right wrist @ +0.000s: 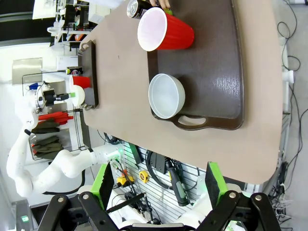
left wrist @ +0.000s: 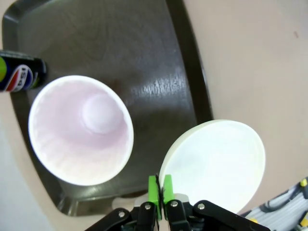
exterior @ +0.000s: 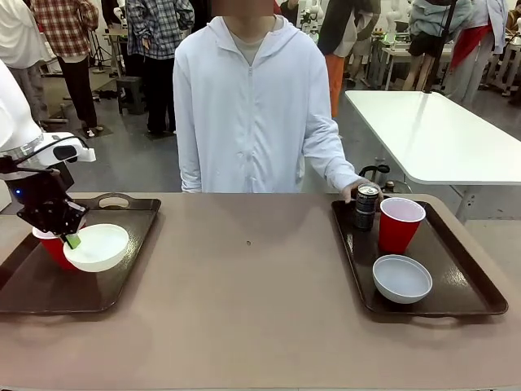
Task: Prepare tableware on both trays.
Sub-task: Pick up a Picnic Bowl from the table and place it on a Handle tray.
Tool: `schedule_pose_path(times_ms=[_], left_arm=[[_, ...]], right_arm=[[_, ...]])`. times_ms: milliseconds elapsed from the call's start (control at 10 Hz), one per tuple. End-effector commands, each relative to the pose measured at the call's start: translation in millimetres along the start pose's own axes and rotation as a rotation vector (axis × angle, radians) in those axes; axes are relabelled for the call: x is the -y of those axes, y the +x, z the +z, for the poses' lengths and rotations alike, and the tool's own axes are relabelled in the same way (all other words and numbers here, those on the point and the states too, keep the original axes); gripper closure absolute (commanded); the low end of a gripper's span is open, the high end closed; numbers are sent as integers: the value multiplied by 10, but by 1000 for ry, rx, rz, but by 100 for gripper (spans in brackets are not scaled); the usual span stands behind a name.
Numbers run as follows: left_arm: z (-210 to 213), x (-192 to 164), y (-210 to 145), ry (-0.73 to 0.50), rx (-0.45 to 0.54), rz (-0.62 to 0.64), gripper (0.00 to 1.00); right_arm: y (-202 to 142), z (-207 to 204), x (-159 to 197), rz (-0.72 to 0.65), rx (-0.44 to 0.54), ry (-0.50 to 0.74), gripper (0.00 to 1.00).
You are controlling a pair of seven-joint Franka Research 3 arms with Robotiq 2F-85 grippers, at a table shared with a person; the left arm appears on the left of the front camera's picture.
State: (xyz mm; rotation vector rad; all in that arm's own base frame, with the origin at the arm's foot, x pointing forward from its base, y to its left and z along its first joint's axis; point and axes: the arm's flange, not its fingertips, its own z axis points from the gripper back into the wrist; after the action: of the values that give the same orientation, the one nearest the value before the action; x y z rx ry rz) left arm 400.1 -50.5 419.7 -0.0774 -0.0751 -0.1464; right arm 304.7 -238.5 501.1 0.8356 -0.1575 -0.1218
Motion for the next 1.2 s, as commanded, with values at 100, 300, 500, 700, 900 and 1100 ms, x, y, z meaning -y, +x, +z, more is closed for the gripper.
schedule_pose_path(times_ms=[100, 300, 500, 700, 900, 1100], left_arm=[[-239, -6, -1, 60, -18, -18, 96], [-394, 47, -14, 110, -31, -28, 96], [-509, 72, -41, 138, -49, -39, 96], [-535, 78, -54, 161, -51, -36, 83], [-542, 83, -59, 169, -50, -37, 67], [-559, 101, -68, 180, -50, -41, 47]], right_arm=[[3, 2, -7, 1, -1, 1, 1], [3, 2, -7, 1, -1, 1, 1], [3, 2, -7, 1, -1, 1, 1], [3, 2, -7, 1, -1, 1, 1], [3, 2, -7, 1, -1, 1, 1], [3, 2, -7, 1, -1, 1, 1]])
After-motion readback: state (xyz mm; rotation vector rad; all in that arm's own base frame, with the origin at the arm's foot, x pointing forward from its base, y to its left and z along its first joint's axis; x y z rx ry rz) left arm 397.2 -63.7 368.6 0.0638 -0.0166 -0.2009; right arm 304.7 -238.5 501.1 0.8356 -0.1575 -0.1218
